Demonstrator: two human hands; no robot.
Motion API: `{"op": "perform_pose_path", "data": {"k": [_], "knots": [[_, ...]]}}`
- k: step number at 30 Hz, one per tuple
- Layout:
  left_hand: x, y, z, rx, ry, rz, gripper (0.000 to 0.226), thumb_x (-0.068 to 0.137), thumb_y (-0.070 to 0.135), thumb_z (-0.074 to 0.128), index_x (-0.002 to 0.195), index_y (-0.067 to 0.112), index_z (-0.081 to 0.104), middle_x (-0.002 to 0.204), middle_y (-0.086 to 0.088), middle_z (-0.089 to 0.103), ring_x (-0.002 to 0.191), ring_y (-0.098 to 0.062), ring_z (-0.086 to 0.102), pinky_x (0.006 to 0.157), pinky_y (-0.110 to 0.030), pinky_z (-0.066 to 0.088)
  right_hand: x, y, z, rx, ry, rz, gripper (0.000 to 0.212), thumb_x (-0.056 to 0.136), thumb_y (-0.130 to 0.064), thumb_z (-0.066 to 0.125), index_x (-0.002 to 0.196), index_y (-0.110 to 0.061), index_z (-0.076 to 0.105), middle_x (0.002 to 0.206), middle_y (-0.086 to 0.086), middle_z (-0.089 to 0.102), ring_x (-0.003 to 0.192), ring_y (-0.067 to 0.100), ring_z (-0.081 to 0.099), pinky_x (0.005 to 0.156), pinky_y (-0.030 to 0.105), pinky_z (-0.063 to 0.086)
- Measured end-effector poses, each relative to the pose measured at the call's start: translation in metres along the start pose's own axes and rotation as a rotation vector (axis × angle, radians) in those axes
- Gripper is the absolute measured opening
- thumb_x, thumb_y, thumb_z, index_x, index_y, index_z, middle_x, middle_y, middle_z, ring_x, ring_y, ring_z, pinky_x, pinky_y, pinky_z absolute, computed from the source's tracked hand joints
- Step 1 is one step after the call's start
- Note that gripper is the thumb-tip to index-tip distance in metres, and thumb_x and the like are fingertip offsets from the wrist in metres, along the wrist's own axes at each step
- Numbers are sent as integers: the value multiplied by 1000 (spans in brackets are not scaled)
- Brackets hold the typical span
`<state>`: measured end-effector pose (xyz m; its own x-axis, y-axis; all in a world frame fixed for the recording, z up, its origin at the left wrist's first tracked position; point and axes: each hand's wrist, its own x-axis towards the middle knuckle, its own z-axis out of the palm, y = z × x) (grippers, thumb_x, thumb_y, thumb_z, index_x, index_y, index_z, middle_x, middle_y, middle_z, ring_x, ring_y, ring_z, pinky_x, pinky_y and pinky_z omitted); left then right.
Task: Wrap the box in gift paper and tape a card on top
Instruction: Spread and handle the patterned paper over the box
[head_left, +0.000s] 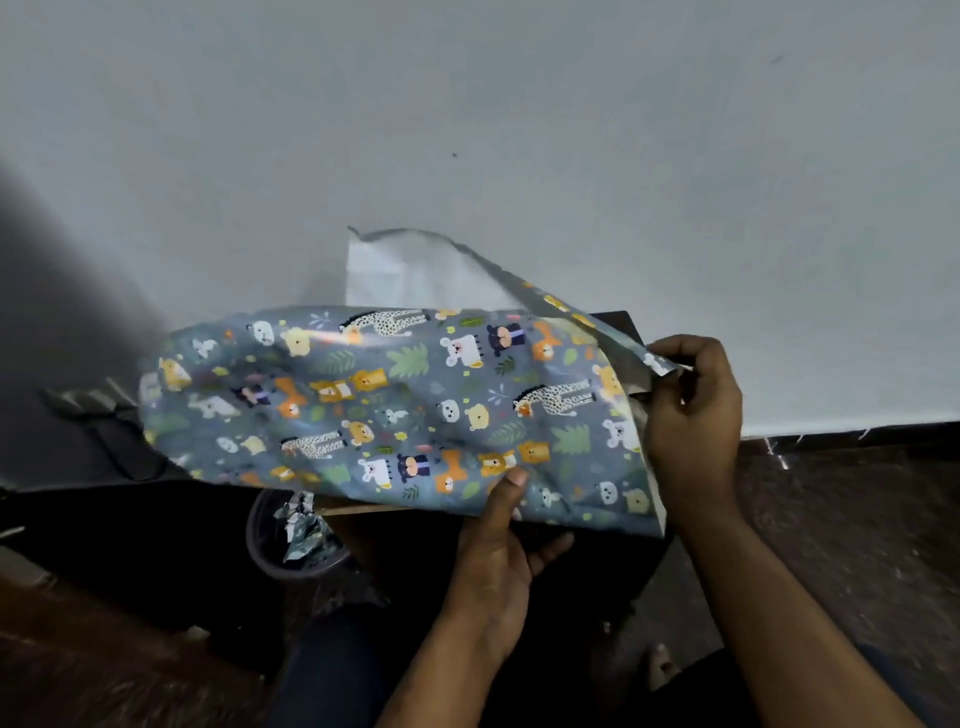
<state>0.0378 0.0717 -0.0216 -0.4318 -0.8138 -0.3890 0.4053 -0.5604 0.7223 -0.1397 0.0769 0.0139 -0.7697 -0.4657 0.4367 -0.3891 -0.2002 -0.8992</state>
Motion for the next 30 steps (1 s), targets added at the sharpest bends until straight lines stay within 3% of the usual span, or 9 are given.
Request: {"op": "perform_pose_path", "data": {"k": [4,10,13,15,17,20,25,28,30], "knots": [[6,3,-3,5,53,-44,59,77,28,75,133,17,62,123,-6,73,94,-22,73,62,-34,61,7,12,12,-15,-61,114,40,90,10,40,101,-22,62,97,-10,69,82,27,71,71,29,53],[17,23,-14,314,28,-64,56,82,49,80,129,24,65,115,-10,76,96,-31,76,59,-35,59,12,28,16,-77,10,223,33,92,3,49,102,-24,64,96,-12,67,89,30,70,76,32,55],[15,28,-17,485,41,-92,53,83,57,71,116,15,70,95,-15,78,81,-34,77,52,-32,57,12,38,12,-182,-85,221,38,89,-12,66,126,-22,60,104,4,61,95,25,60,88,42,54],[11,28,-17,540,63,-89,56,83,62,69,97,8,70,76,-21,73,65,-35,74,47,-28,51,9,39,11,-261,-186,228,63,81,-33,64,142,-21,52,122,16,52,103,23,52,90,34,48],[9,27,-17,579,104,-59,62,83,66,67,73,5,64,58,-21,63,54,-36,70,43,-24,41,4,34,11,-373,-195,177,67,80,-36,66,144,-22,53,138,21,41,120,30,45,92,30,39],[7,26,-16,643,169,80,67,84,65,68,57,4,56,41,-16,47,46,-40,67,40,-20,28,1,23,10,-528,-104,16,54,83,-14,75,134,-24,61,144,13,36,127,33,39,102,43,40],[1,30,-11,831,263,566,76,94,59,63,52,-2,44,37,-13,40,30,-29,48,39,-30,36,4,14,8,-334,-322,-124,24,81,0,63,96,-17,67,100,-4,50,85,10,51,70,6,36],[4,33,-13,941,287,868,60,96,51,61,54,15,37,46,0,34,43,-16,35,46,-33,35,4,25,12,-259,-514,114,33,86,1,66,112,-19,62,120,4,48,107,15,57,79,7,43],[10,32,-16,954,254,937,41,97,42,63,63,22,53,57,9,49,53,-7,47,53,-30,41,5,36,12,-172,-555,374,62,82,-15,76,137,-26,52,134,5,47,118,19,57,93,26,52]]}}
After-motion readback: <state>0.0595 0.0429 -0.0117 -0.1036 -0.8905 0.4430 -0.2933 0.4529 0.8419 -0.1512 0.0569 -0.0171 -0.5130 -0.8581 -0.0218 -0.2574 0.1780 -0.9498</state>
